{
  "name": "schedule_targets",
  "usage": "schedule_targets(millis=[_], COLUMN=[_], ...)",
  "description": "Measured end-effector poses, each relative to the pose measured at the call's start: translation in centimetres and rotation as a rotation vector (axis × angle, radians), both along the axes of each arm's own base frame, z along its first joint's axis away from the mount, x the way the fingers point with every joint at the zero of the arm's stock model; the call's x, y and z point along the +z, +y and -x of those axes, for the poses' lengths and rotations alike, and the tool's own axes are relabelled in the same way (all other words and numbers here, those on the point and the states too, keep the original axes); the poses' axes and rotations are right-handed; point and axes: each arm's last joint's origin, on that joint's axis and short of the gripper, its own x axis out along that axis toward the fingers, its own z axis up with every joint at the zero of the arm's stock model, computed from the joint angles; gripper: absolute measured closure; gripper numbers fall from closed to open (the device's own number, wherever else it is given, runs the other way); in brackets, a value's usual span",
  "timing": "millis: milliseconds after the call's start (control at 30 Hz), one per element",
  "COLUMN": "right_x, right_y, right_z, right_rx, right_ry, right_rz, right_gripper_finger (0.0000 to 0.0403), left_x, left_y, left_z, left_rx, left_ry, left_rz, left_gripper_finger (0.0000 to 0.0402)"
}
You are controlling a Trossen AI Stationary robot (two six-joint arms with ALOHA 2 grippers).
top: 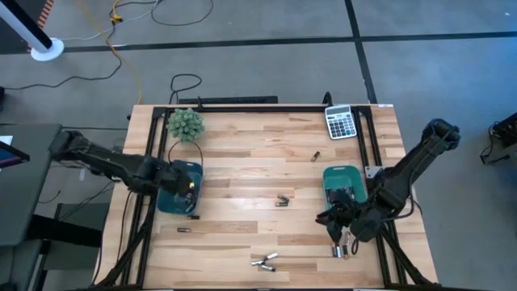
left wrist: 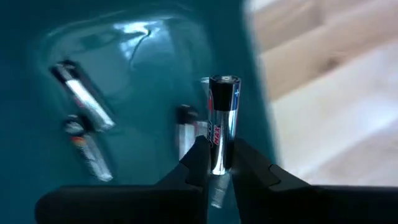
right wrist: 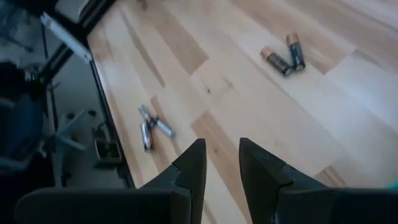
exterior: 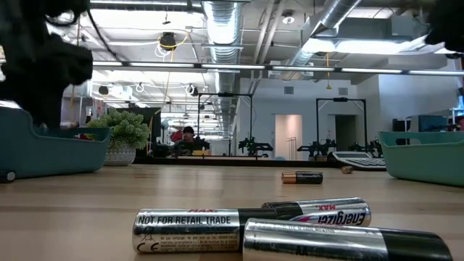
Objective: Sort batteries
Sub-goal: Put the silver battery into the blue bin, then put the black battery into the green bin
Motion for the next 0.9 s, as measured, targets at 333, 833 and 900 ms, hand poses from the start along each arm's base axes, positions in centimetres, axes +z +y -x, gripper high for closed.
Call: schedule_targets(millis=[333,833,900], right_x=[0.5,0.8,0.8], right_y=[-2.1,-3.3,-3.5], right_z=[-1.6,-2.8,-2.9], right_rx=[-0.12,-0.193,-0.2], right_ry=[-0.031,-0.076,-0.076], right_rz=[-0.029,-0.065,-0.064], right_gripper_finger=[0.0292,0.0291,0.0291], left_x=[-2.6,-3.4,-3.0], left_y=[4.1,5.3,5.4], left_z=[-0.6,-1.2,-1.5], left_rx=[-0.092,-0.258,-0.284], left_ry=[0.18,0.264,0.247], left_rz=[0.002,-0.034,-0.047], left_gripper_finger=[0.0367,0.0249,0.0246])
